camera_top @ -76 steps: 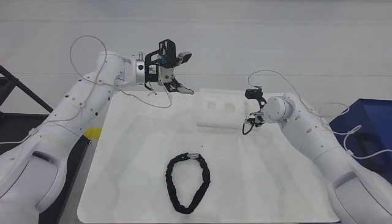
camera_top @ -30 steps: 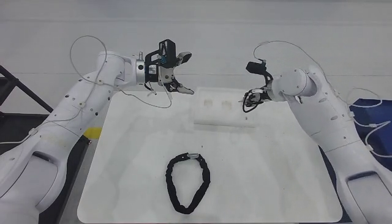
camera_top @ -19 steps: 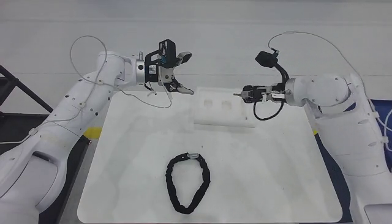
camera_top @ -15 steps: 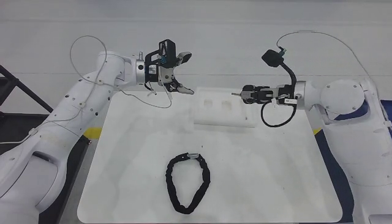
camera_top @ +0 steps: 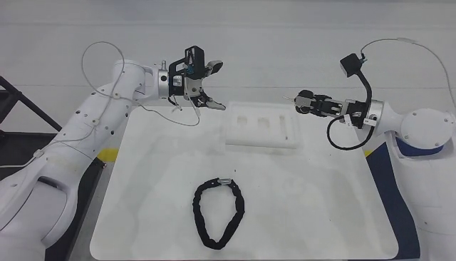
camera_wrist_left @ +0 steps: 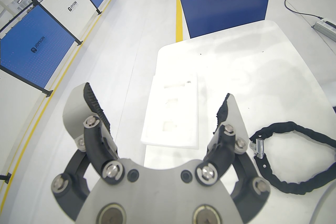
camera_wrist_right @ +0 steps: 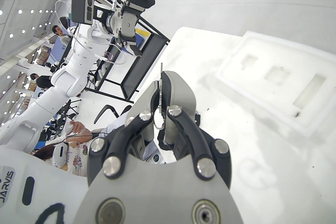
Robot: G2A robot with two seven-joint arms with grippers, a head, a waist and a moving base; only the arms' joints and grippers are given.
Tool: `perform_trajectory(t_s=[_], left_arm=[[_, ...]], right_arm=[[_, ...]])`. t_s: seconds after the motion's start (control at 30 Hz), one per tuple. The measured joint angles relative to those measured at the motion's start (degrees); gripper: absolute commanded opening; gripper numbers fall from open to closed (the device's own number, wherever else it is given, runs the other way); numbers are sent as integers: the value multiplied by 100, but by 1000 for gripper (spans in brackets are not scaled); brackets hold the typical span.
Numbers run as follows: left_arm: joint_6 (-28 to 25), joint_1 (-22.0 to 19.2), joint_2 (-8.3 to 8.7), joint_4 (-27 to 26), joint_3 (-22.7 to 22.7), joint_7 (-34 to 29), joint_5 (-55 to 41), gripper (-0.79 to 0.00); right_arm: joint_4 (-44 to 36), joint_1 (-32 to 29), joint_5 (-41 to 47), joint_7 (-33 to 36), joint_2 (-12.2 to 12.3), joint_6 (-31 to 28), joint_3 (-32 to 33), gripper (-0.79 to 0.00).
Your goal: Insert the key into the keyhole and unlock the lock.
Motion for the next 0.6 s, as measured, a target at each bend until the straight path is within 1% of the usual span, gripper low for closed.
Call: perform_trajectory(t_s=[0.17,0.3,0.47,0.6], left_arm=[[11,9,0,-11,-2,-10,3,0],[149,194,31,-214,-72,-240,60,0],[4,597,119,-240,-193,-263,41,0],[-1,1000,177,-418,-134,-213,125,0]], right_arm=[[3,3,-1,6,0,0,-3,-785],[3,3,-2,6,0,0,-3,-785],[3,3,-2,6,0,0,-3,-785],[3,3,-2,6,0,0,-3,-785]])
